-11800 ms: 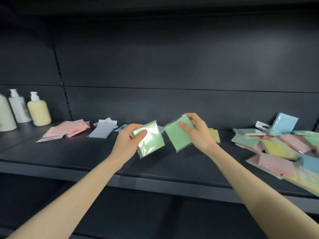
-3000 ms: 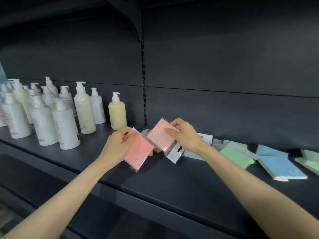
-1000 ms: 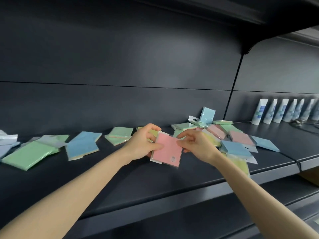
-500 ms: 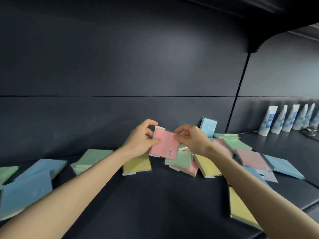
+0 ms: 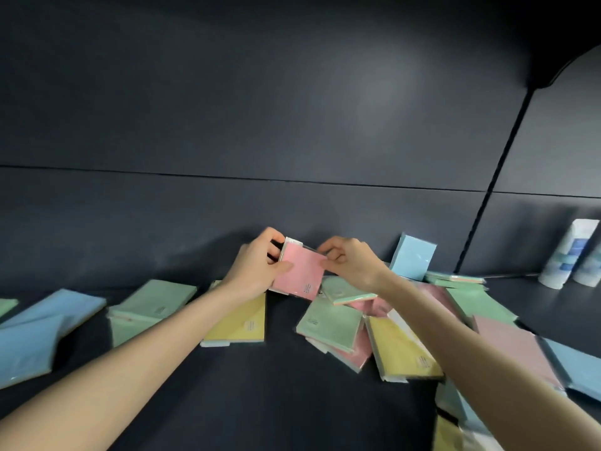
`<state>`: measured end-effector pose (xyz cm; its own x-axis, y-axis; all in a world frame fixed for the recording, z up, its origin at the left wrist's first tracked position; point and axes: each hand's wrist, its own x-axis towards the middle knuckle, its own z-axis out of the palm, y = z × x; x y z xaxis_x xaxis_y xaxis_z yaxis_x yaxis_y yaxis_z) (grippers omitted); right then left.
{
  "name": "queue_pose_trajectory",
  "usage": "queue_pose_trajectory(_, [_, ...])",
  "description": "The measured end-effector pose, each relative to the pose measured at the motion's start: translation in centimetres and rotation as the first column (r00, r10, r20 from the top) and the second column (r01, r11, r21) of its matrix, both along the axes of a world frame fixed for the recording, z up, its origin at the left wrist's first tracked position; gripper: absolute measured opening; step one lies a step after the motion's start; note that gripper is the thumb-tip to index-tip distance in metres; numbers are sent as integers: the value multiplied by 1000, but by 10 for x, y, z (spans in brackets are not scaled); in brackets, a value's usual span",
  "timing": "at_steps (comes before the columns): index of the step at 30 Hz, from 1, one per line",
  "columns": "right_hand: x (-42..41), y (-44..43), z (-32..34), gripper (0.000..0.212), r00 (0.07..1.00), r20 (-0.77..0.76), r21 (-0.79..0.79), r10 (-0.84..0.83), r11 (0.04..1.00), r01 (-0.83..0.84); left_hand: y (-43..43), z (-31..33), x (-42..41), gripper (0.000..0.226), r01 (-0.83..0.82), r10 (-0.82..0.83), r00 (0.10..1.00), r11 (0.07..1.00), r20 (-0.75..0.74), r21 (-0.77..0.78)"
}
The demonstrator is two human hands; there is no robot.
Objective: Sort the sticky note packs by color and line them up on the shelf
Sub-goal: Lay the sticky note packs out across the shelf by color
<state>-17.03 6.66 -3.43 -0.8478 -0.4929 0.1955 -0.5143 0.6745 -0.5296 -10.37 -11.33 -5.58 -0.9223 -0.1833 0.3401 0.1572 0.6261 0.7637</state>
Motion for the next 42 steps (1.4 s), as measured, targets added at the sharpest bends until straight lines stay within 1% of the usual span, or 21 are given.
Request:
queue_pose_trajectory(2, [-6,2,-2,24,999,10,35,31,999,-31,4,0,-1,28,-41,43,998,997,37,-59])
queue_pose_trajectory(4, [-10,3,-4,26,998,18,74,60,995,-61,6,3,-2,25,-92,106,992,978,65,-187])
queue_pose_trajectory(6, [-13,6,-5,29,996,30,98,88,991,-90,10,5,-1,23,-113,152,984,933,89,-341])
queue_pose_trajectory(9, [-14,13,-6,37,992,40,131,116,984,-120,18,7,3,17,-115,205,969,865,136,-489])
queue_pose_trajectory(11, [-14,22,-6,44,991,61,142,121,981,-129,23,8,6,25,-133,250,959,815,135,-564])
queue_pose_trajectory(13, [-12,32,-6,51,986,97,135,136,980,-148,26,7,9,31,-144,272,953,793,132,-592])
queue_pose_trajectory(15, [-10,41,-5,56,981,131,129,145,978,-162,30,7,13,34,-170,290,950,790,114,-590])
queue_pose_trajectory(19, [-10,50,-8,62,971,206,178,121,971,-159,45,5,24,40,-223,298,952,823,64,-522])
queue_pose_trajectory(22, [-13,53,-10,60,968,229,230,103,961,-157,52,2,27,49,-198,291,952,820,94,-538])
queue_pose_trajectory(26, [-16,55,-9,64,980,176,199,88,972,-123,49,-4,29,47,-105,235,951,859,203,-501])
queue_pose_trajectory(28, [-18,57,-11,54,980,177,150,95,981,-122,48,-6,31,61,-43,197,942,873,270,-486])
queue_pose_trajectory(30, [-18,58,-12,41,970,214,55,115,990,-129,49,-8,33,80,20,171,930,860,324,-511])
queue_pose_trajectory(31, [-17,59,-12,38,967,220,19,126,991,-133,50,-9,33,82,39,168,925,850,340,-526])
queue_pose_trajectory(33, [-14,59,-10,40,967,216,-38,135,991,-130,55,-9,34,75,47,174,919,843,354,-535])
queue_pose_trajectory(36, [-10,61,-7,46,973,191,-76,125,991,-112,58,-9,34,64,35,153,925,877,348,-479])
queue_pose_trajectory(38, [-10,63,-6,44,972,199,-102,126,989,-107,57,-9,35,55,9,134,937,914,324,-406])
queue_pose_trajectory(42, [-7,69,-2,40,971,205,-200,124,976,-82,59,-3,43,33,-51,109,952,978,286,-203])
